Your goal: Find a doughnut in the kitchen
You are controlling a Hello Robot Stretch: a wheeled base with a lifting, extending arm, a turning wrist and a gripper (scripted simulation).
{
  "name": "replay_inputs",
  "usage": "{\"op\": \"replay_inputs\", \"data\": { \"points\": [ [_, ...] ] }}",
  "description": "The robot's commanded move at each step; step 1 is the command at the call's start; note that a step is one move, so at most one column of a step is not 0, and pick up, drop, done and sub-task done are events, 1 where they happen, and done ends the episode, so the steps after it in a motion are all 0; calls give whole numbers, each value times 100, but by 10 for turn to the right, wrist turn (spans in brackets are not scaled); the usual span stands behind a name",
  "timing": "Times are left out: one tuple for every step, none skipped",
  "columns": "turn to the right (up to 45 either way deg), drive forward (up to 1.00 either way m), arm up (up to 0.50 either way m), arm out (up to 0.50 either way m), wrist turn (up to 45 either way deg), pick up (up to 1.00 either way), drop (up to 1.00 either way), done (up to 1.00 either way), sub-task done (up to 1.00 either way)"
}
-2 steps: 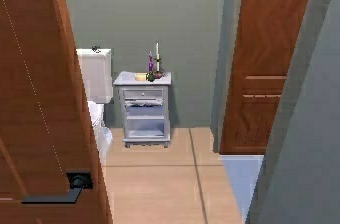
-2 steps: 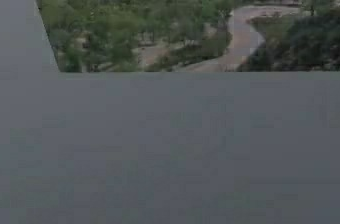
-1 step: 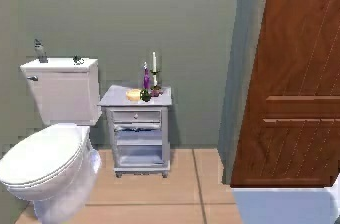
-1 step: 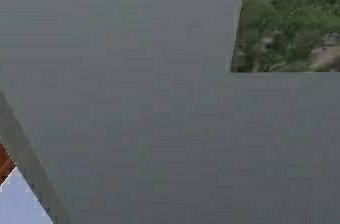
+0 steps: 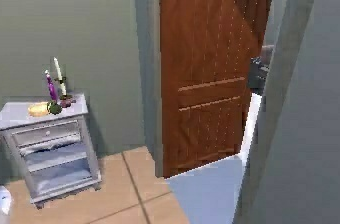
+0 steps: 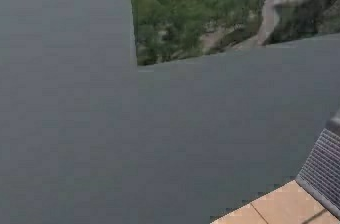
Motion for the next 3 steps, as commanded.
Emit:
{"op": "replay_inputs", "data": {
  "points": [
    [0,65,0,0,0,0,0,0,0],
    [450,0,0,0,0,0,0,0,0],
    [0,95,0,0,0,0,0,0,0]
  ]
}}
